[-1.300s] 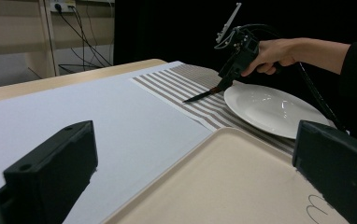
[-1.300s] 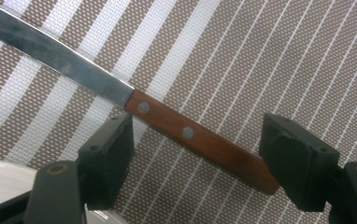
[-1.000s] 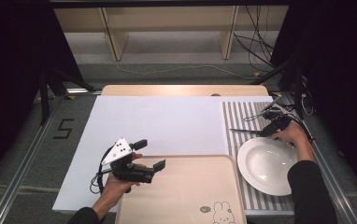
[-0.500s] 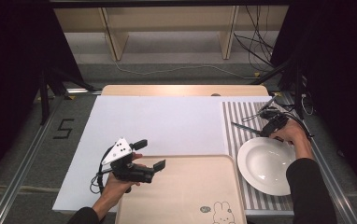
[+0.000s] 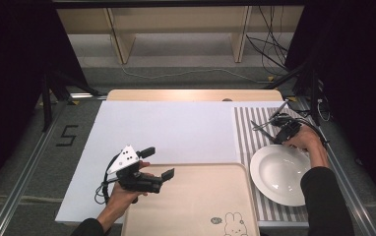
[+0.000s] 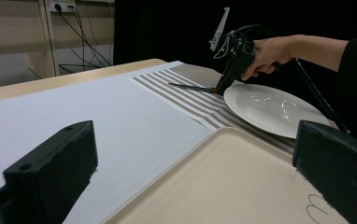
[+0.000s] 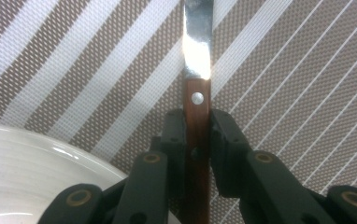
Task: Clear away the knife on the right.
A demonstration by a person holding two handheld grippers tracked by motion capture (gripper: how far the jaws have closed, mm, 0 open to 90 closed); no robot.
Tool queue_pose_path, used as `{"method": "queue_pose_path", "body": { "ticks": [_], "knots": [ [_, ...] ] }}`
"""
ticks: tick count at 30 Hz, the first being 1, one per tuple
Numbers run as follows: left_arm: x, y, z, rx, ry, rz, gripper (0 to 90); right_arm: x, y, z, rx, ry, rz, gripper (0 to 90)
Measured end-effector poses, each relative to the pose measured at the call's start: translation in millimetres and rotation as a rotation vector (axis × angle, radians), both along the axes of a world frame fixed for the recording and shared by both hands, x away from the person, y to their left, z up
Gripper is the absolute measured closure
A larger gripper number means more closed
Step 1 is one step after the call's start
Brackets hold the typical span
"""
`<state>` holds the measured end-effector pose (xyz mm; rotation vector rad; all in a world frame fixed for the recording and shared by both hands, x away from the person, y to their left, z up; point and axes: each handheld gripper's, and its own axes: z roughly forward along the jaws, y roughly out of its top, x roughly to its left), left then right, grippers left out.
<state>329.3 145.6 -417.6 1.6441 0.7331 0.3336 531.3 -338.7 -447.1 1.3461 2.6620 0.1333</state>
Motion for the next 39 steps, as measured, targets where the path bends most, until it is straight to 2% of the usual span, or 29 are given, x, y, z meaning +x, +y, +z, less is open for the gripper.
{"method": "queue_pose_path", "body": {
  "ticks": [4,5,6,11,15,17,20,21,23,30,34,39],
  "knots": [
    [-0.1,-0.8,0.0,0.006,-0.001,-0.002,0.0,-1.4,-1.3,10.4,-0.002,-0.083,0.017,77.6],
    [-0.1,-0.8,0.0,0.006,-0.001,-0.002,0.0,-2.4,-1.7,15.3,-0.021,-0.123,0.014,77.6],
    [-0.1,-0.7,0.0,0.006,-0.001,-0.001,0.0,-2.4,-1.7,15.3,-0.021,-0.123,0.014,77.6],
    [0.1,-0.3,-0.1,0.004,-0.001,0.0,0.0,-5.1,-3.0,28.2,-0.033,-0.209,0.028,77.6],
    [0.2,-0.8,-0.2,0.006,0.0,-0.001,0.0,-9.5,0.7,37.1,-0.019,-0.256,0.052,77.6],
    [0.1,-0.7,-0.1,0.006,-0.001,-0.001,0.0,-15.2,6.2,43.6,0.002,-0.285,0.072,77.5],
    [0.1,-0.6,-0.2,0.006,-0.001,0.0,0.0,-19.5,9.9,47.8,0.015,-0.303,0.084,77.5],
    [0.0,-0.6,-0.2,0.006,-0.001,0.0,0.0,-23.8,13.0,51.9,0.046,-0.324,0.085,77.5],
    [0.0,-0.6,-0.2,0.007,0.0,0.001,0.0,-26.2,14.8,54.3,0.054,-0.331,0.087,77.5],
    [0.3,-0.2,-0.2,0.01,-0.001,0.0,0.0,-46.3,30.3,70.6,0.142,-0.394,0.138,77.5],
    [-0.2,-0.5,-0.2,0.009,-0.002,0.002,0.0,-61.1,42.0,73.3,0.186,-0.425,0.174,77.6],
    [0.0,0.0,0.0,0.007,-0.003,0.005,0.0,-78.0,58.6,70.0,0.226,-0.432,0.238,77.6]
  ]
}}
